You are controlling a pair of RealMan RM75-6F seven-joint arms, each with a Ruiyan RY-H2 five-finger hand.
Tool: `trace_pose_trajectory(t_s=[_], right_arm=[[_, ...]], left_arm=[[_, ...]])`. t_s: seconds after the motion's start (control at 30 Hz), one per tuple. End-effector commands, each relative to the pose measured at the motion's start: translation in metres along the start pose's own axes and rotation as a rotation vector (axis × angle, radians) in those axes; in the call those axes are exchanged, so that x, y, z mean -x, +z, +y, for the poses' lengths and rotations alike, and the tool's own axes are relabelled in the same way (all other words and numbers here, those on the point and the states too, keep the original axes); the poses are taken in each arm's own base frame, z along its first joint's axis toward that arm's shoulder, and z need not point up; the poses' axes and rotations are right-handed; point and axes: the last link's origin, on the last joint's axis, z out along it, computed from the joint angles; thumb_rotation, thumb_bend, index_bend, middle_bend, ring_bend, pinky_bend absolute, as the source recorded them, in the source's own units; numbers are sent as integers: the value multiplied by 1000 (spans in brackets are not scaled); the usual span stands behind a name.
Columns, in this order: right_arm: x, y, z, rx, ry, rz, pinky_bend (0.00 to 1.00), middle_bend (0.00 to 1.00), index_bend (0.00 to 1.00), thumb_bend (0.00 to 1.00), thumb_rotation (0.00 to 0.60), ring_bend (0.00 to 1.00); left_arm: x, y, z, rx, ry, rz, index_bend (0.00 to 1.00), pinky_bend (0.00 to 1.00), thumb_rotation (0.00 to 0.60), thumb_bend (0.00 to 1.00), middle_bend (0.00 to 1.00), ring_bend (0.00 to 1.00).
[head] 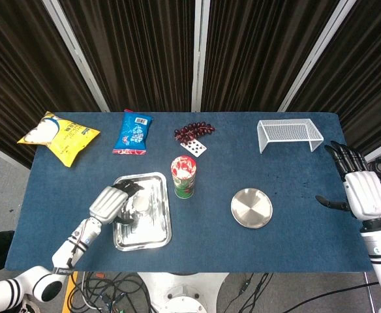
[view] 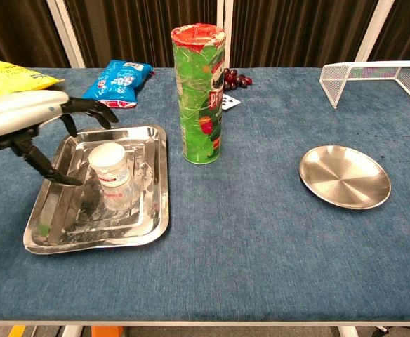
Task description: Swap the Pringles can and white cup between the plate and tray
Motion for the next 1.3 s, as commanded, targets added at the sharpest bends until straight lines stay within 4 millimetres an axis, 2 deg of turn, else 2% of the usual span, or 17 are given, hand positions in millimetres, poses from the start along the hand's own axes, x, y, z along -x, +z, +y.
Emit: trace_pose_trajectory(t_s=[0.03,0.5,0.7,0.9,1.1,1.3], right_arm=[[0,0,2,3,1,3,50,5,0,0,600,0],[6,2,13,35,22,-22,50,4,0,15,600,0],[8,1,19,42,31,-21,50,3,0,22,600,0],[8,0,23,48,35,-16,50,3,0,33,600,0],[9,-1,25,54,41,-13,50,3,0,34,600,0],[9,0,26,53,45,-9,50,3,0,39,600,0]], left_arm=[[2,5,2,7,5,-8,244,375,600,90,243,185],[16,22,10,26,70,-58,262,460,600,126,277,263],[18,27,11,19,94,-68,342,558,600,157,371,364],[15,31,17,23,95,-54,400,632,600,208,417,434],[6,23,27,64,86,-34,455,680,600,259,467,488],[-1,19,51,132,90,-33,468,689,600,261,479,499]])
